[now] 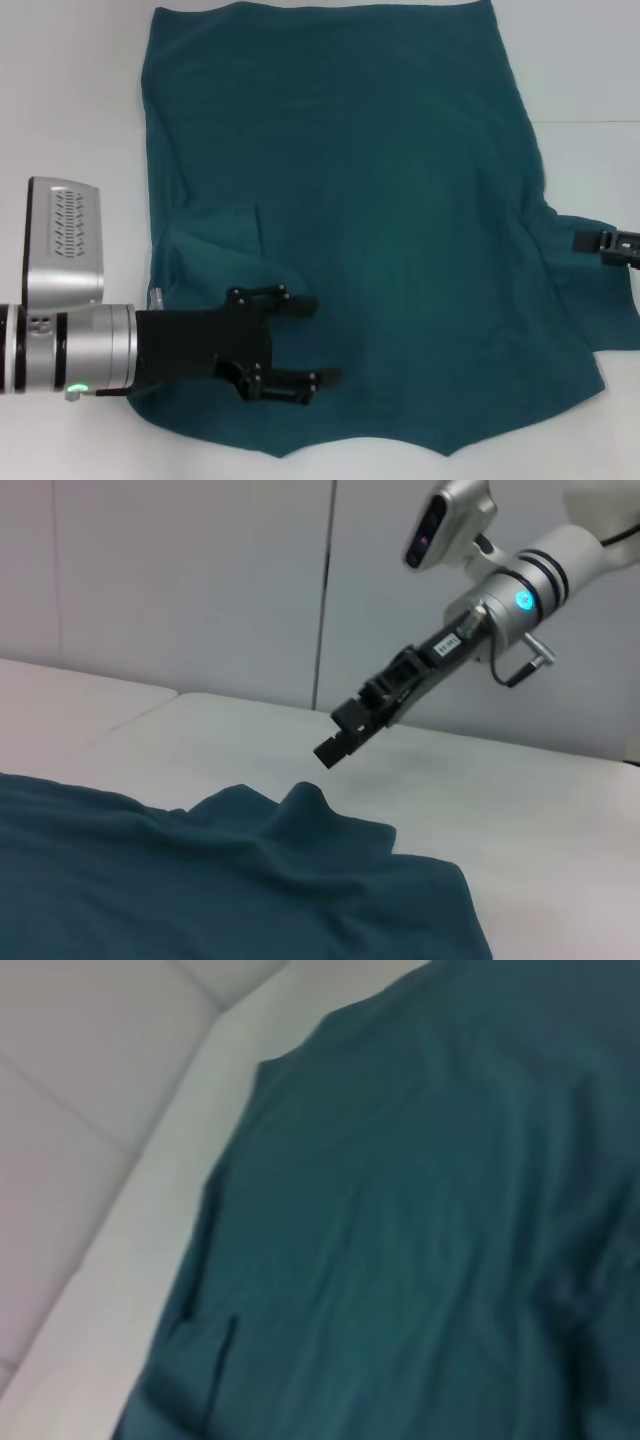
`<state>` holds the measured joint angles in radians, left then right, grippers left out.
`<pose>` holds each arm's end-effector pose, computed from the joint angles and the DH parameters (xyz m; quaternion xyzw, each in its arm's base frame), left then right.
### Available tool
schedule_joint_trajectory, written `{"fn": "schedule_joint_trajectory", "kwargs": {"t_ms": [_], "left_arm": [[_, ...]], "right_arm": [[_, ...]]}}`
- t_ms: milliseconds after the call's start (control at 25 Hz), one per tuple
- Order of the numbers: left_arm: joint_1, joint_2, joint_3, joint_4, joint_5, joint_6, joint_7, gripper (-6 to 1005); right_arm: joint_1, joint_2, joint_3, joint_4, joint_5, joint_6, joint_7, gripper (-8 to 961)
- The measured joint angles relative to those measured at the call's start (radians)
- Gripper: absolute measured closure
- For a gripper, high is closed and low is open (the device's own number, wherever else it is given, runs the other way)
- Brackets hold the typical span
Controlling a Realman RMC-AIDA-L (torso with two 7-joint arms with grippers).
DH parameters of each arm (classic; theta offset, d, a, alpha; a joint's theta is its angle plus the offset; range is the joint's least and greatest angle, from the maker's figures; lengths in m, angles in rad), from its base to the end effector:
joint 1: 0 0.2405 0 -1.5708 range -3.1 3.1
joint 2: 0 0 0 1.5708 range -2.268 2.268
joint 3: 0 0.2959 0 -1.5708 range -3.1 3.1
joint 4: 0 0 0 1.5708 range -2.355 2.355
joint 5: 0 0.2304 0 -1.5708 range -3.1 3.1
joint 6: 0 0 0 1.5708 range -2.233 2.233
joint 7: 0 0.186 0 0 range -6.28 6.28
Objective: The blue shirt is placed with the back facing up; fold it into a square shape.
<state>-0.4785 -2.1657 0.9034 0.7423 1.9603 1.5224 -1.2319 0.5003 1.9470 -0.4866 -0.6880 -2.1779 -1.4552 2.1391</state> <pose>-0.2603 0.3520 -0.1064 -0.9666 -0.1067 -0.2150 0.0902 0.3724 0.3983 0.0343 -0.7605 0.5756 0.2291 0.1944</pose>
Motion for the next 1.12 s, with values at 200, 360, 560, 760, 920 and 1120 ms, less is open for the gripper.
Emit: {"fn": "schedule_joint_trajectory", "kwargs": {"t_ms": [200, 360, 560, 760, 920, 1120], "left_arm": [[0.003, 0.0, -0.005, -0.001, 0.002, -0.001, 0.018, 124], [0.0, 0.0, -0.006, -0.004, 0.002, -0.011, 0.021, 124], [-0.011, 0.001, -0.006, -0.008, -0.003, -0.036, 0.012, 123], [-0.017, 0.001, -0.005, -0.015, -0.004, -0.042, 0.012, 123], [-0.019, 0.001, -0.005, -0.02, -0.004, -0.058, 0.011, 122], [-0.019, 0.001, -0.008, -0.023, -0.005, -0.066, 0.008, 122]], "right_arm": [[-0.011, 0.006, -0.001, 0.0, -0.007, 0.102, 0.035, 109], [-0.013, 0.008, -0.005, 0.009, -0.055, 0.171, 0.072, 109], [-0.014, 0.016, -0.005, 0.011, -0.085, 0.201, 0.081, 110], [-0.015, 0.021, -0.005, 0.022, -0.085, 0.232, 0.077, 111], [-0.005, 0.026, -0.005, 0.07, -0.084, 0.273, 0.024, 112], [-0.001, 0.048, 0.004, 0.088, -0.067, 0.306, -0.042, 113]]}}
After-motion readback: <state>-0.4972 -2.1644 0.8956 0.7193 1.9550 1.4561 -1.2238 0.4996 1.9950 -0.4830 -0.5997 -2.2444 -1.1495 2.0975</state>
